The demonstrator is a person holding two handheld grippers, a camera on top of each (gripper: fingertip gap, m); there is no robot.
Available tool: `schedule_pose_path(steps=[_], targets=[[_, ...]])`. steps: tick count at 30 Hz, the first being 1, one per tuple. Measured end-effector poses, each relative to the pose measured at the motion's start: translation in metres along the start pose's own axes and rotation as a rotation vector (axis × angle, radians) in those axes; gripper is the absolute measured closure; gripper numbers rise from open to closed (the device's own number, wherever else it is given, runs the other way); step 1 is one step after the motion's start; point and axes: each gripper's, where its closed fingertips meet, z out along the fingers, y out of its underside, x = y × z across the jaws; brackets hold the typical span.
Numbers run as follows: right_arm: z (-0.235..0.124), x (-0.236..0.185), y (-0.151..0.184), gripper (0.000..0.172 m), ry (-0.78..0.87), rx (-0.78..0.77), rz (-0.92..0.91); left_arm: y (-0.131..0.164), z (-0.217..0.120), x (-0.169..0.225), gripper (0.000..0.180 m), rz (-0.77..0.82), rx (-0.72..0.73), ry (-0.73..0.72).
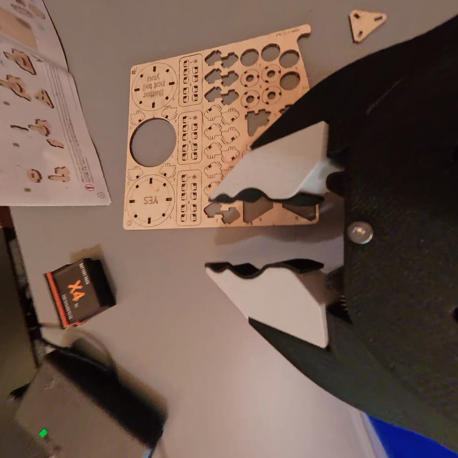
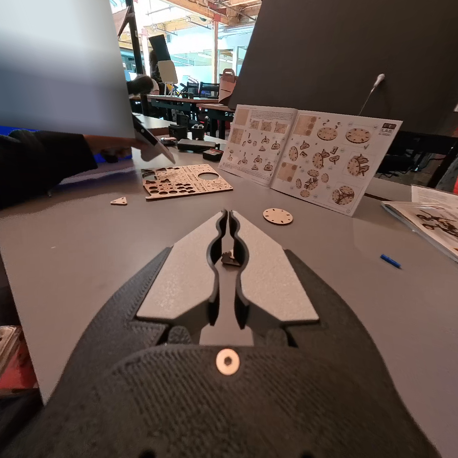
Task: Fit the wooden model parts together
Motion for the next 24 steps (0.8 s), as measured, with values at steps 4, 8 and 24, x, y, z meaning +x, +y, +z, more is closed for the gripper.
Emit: schedule_pose_path(steps=[4,8,24], targets=[[0.001,-0.004,0.002,0.172,0.026,-0.016,-0.064,0.012,-0.013,-0.004,0.156,-0.050,0.057,0.091],[0.007,-0.010,0.009,0.172,0.061,-0.064,-0.177,0.025,-0.003,0.012,0.150,-0.109,-0.020,0.211],[0.021,-0.025,0.031,0.172,0.098,-0.203,-0.433,0.019,0.015,0.002,0.154,-0.026,0.007,0.000]])
